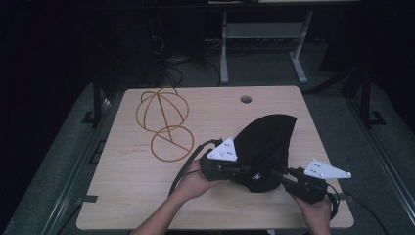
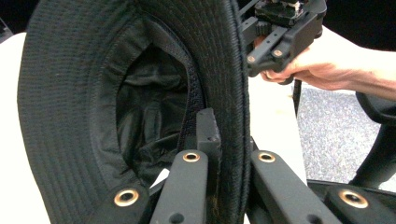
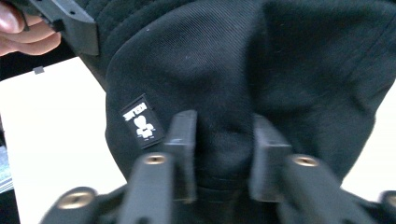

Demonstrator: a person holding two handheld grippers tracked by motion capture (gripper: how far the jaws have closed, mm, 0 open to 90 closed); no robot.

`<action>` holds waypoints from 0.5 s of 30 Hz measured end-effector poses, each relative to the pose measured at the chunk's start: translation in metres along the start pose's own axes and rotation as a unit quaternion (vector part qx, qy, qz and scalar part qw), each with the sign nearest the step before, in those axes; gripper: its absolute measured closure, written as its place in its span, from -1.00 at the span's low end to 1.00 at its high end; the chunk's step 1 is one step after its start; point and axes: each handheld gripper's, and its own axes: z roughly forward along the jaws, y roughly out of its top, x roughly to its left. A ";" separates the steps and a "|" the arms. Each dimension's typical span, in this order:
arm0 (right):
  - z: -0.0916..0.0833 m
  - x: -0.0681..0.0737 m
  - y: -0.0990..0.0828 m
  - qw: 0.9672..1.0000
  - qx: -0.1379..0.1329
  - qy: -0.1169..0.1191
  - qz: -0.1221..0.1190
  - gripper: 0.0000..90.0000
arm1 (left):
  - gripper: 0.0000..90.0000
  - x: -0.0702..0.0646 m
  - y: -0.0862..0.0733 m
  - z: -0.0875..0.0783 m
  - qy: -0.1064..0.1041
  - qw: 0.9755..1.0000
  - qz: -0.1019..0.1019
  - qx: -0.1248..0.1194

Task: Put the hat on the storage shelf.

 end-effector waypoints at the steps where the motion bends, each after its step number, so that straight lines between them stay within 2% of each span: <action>1: 0.000 0.000 0.001 1.000 -0.002 0.000 0.000 0.72 | 0.95 0.000 0.000 0.000 0.001 1.000 -0.001 0.000; 6: -0.002 0.003 0.004 1.000 -0.001 -0.001 -0.007 0.85 | 0.93 0.001 -0.002 -0.003 0.008 1.000 -0.004 0.003; 10: -0.005 0.003 0.006 1.000 -0.004 -0.002 -0.009 0.87 | 0.71 0.000 -0.002 -0.009 0.021 1.000 -0.001 0.007; 15: -0.008 0.003 0.011 1.000 -0.011 0.005 -0.012 0.88 | 0.42 -0.001 -0.006 -0.019 0.042 0.999 -0.007 0.011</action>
